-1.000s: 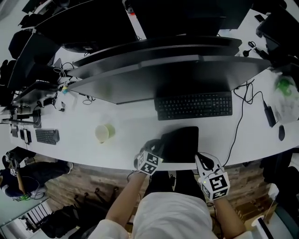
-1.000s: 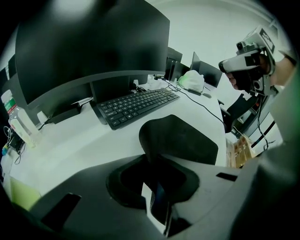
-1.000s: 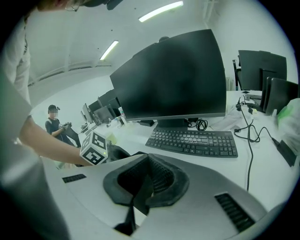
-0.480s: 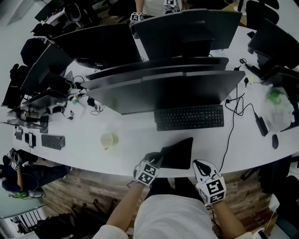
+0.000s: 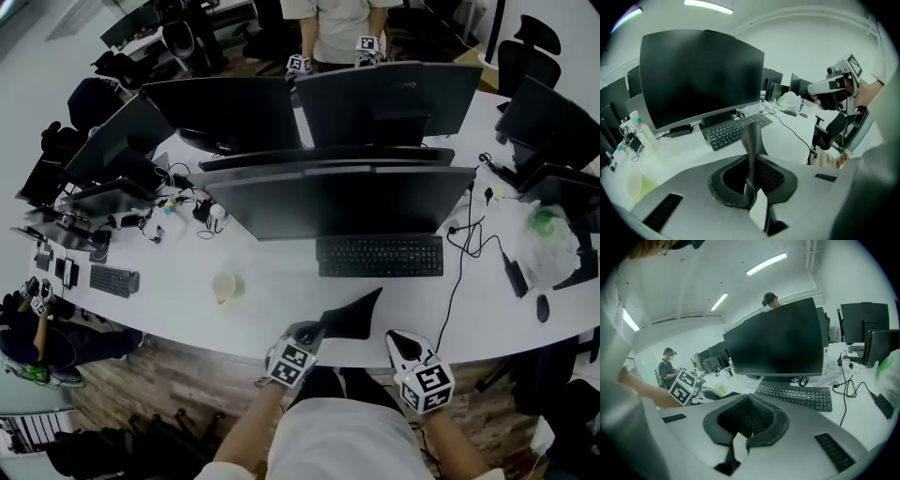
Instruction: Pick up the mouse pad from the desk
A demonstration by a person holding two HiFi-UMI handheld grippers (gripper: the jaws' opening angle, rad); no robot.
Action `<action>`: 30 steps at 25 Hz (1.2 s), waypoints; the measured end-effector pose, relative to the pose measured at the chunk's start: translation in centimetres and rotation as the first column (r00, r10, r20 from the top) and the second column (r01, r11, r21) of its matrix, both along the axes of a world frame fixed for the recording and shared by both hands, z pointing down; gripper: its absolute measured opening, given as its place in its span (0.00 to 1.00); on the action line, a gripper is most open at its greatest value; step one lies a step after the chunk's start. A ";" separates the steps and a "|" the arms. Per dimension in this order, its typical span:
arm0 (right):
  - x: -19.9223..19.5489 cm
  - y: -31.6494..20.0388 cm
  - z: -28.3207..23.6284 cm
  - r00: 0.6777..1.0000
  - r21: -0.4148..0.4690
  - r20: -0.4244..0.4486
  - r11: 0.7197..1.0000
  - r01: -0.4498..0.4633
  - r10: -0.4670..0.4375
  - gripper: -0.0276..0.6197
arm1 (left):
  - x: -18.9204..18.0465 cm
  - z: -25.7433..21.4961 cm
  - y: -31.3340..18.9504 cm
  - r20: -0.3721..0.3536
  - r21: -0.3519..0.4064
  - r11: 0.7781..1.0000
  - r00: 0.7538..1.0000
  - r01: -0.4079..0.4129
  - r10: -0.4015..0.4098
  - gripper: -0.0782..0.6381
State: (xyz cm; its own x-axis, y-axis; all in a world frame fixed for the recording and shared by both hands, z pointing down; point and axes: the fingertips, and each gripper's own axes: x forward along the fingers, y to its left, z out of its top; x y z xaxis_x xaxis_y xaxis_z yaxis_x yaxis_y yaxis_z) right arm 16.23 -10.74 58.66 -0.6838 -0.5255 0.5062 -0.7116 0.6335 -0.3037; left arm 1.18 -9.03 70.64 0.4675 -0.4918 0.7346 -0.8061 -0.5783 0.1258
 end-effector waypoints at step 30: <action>-5.7 16.6 -9.5 0.995 0.182 -0.044 0.980 -0.076 0.085 0.06 | -9.4 -16.6 16.6 -0.166 0.258 0.960 0.984 0.106 -0.064 0.17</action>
State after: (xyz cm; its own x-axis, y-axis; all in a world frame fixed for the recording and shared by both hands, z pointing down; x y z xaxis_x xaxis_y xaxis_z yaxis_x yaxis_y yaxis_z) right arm 10.52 5.88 49.13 -0.6113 -0.6636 0.4313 -0.7742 0.6145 -0.1518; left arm -8.21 7.54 54.06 0.5129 -0.7019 0.4942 -0.8366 -0.5378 0.1044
